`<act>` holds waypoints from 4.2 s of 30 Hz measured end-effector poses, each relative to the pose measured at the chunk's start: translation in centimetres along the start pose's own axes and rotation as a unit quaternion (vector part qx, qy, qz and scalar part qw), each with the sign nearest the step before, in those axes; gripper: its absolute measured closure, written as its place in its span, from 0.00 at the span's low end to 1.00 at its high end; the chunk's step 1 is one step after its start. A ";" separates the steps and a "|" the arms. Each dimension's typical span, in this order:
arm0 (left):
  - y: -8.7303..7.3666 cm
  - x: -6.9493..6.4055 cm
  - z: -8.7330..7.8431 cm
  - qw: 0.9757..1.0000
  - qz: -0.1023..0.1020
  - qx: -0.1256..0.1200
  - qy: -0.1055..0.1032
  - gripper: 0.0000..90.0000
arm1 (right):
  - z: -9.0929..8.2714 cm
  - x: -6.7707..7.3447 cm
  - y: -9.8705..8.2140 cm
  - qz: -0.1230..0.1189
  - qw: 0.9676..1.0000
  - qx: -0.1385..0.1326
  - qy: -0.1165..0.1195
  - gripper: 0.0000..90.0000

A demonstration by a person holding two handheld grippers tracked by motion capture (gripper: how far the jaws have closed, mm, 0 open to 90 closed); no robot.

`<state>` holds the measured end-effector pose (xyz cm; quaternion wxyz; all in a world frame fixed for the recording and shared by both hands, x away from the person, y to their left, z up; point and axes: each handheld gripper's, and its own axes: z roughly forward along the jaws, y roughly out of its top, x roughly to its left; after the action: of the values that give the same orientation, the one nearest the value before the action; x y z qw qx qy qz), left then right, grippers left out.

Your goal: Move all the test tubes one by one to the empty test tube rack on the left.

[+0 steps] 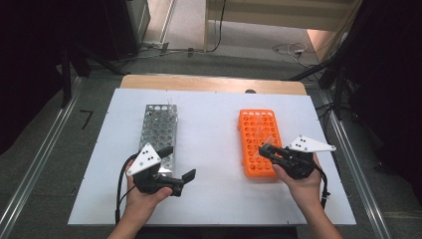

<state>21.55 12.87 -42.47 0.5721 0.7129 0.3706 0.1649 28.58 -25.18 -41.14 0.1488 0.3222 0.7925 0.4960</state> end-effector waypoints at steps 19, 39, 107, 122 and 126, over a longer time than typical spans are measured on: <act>2.3 -0.9 3.2 1.000 0.005 -0.001 -0.028 0.00 | 2.9 3.5 1.2 -0.034 0.997 0.020 0.062 0.82; 2.5 -2.6 5.9 0.997 0.017 0.025 -0.072 0.07 | 5.9 6.9 0.7 -0.070 0.991 0.054 0.105 0.82; 3.7 -2.4 5.7 0.997 0.044 0.034 -0.057 0.84 | 3.2 5.0 -0.1 -0.047 0.995 0.012 0.084 0.03; 4.7 0.3 3.9 0.999 0.036 0.022 -0.027 0.84 | 0.8 2.5 -1.7 -0.041 0.997 0.015 0.060 0.00; 5.0 1.2 3.5 0.999 0.036 0.021 -0.017 0.84 | 0.5 1.9 -2.0 -0.042 0.998 0.016 0.052 0.00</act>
<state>26.37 10.91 -38.99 0.5570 0.7402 0.3386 0.1652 26.74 -24.17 -42.97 0.1230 0.2646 0.8198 0.4927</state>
